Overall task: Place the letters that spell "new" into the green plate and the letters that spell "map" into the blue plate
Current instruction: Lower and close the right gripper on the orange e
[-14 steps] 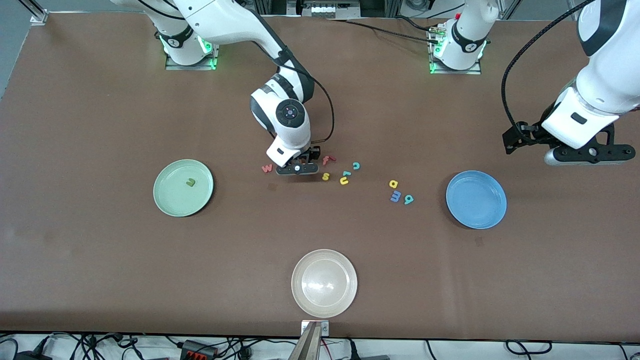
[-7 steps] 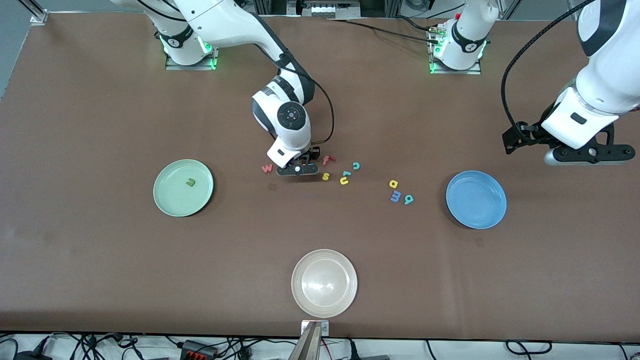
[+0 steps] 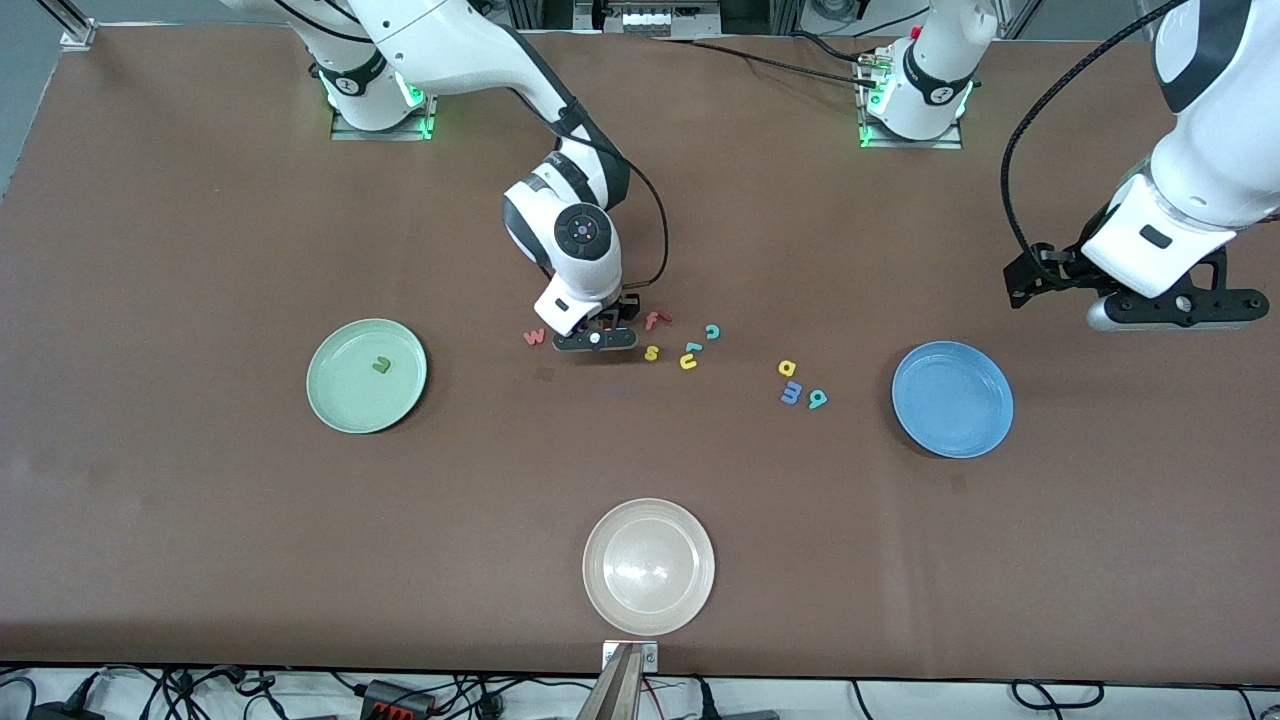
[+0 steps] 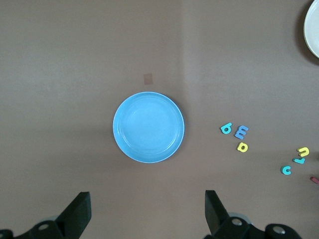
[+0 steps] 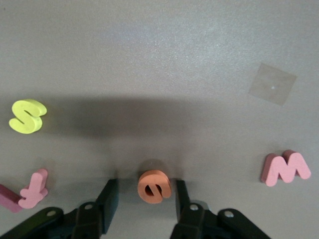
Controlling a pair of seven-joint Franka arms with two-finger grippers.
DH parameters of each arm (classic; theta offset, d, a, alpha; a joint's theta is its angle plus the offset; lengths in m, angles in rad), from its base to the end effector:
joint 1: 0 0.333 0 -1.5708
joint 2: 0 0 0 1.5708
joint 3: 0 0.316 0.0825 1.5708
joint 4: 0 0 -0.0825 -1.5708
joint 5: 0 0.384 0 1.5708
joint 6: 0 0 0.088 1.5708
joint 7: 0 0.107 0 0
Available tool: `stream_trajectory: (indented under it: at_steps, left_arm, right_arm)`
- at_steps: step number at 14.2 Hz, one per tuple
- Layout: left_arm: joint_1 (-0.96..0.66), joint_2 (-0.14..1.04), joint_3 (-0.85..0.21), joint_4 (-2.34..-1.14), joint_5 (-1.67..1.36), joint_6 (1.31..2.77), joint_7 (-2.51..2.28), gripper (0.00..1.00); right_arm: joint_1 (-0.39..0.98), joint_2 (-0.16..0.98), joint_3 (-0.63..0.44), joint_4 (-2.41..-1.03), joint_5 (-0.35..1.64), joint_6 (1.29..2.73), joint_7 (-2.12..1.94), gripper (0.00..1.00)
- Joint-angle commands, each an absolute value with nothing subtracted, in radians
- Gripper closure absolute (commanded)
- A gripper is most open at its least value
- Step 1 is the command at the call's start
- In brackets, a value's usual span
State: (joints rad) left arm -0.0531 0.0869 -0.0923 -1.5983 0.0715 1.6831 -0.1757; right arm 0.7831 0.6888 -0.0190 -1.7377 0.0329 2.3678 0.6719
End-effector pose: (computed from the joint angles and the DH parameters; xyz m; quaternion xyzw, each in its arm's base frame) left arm 0.5833 -0.0763 0.5720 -0.9994 -0.0113 -0.0042 0.0313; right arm 0.4757 0.4578 0.1768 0.9989 0.0360 -0.0253 0.0154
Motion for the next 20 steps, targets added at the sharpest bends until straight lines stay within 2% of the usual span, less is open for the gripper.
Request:
stream_trajectory:
  at_steps: [1, 10, 13, 16, 20]
  left_arm:
    - [-0.051, 0.100, -0.095, -1.568, 0.057, 1.666, -0.167, 0.00]
    - [-0.058, 0.100, -0.095, -1.566, 0.057, 1.666, -0.169, 0.00]
    - [-0.058, 0.100, -0.095, -1.566, 0.057, 1.666, -0.167, 0.00]
    - [-0.061, 0.101, -0.097, -1.568, 0.055, 1.664, -0.166, 0.00]
    - [-0.060, 0.103, -0.097, -1.568, 0.055, 1.661, -0.167, 0.00]
  right_arm:
    - [0.790, 0.696, -0.025, -1.720, 0.052, 2.358, 0.658, 0.50]
    - [0.781, 0.696, -0.025, -1.718, 0.051, 2.358, 0.655, 0.55]
    - [0.775, 0.696, -0.025, -1.712, 0.051, 2.359, 0.653, 0.64]
    - [0.775, 0.696, -0.025, -1.712, 0.051, 2.359, 0.655, 0.68]
    - [0.781, 0.696, -0.025, -1.712, 0.052, 2.359, 0.655, 0.67]
